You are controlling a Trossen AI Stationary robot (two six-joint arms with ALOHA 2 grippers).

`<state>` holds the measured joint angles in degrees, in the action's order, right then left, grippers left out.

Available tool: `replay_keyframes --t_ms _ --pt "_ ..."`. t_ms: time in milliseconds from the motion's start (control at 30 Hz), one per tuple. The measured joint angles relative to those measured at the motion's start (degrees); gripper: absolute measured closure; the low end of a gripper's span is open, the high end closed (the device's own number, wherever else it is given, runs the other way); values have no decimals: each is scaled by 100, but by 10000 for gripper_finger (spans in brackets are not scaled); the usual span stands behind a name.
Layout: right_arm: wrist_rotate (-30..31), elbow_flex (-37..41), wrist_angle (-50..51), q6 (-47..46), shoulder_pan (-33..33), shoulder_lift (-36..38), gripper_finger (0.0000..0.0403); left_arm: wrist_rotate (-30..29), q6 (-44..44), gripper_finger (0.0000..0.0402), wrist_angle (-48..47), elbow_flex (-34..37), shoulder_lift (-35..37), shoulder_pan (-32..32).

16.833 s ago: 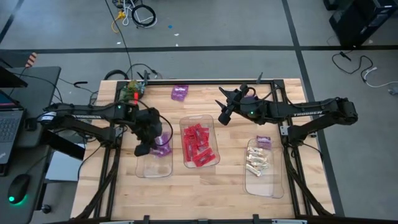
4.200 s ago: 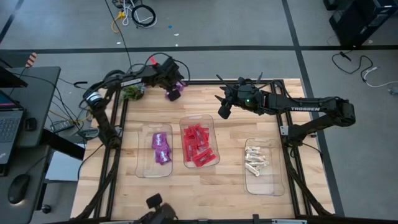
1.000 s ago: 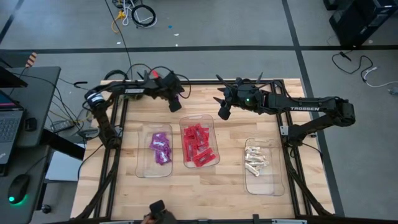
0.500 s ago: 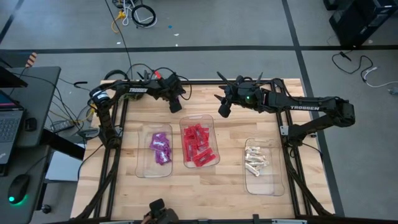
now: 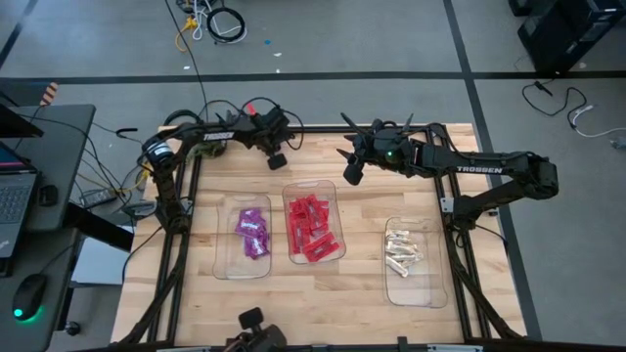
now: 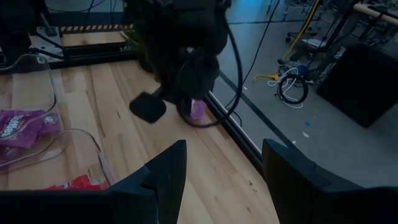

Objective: Sort candy
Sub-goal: Put the violet candy pack into the left transparent bin

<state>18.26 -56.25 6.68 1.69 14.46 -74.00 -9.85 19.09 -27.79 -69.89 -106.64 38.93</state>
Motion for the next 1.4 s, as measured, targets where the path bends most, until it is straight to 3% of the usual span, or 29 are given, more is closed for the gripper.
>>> replay_keyframes --t_ms 200,467,700,933,1033,1167,1400 --pt "1 2 147 0 0 0 208 64 1 400 -635 -308 488 -159" --pt "-9 112 141 85 0 4 208 157 -492 401 -2061 -167 2146 -761" --pt "-33 375 -243 108 0 7 208 288 -1326 401 -3286 -148 3489 -2107" --pt "-309 520 -452 87 0 4 208 312 -2751 401 -4093 -139 3863 -3799" --pt "-316 520 -471 69 -2 4 208 299 -3132 401 -4012 173 3857 -4358" --pt "-316 520 -452 -27 -5 4 208 314 -3469 401 -3490 1106 3848 -4844" --pt "-316 520 -439 -60 -7 4 208 731 -3744 401 -1872 2538 3848 -5181"
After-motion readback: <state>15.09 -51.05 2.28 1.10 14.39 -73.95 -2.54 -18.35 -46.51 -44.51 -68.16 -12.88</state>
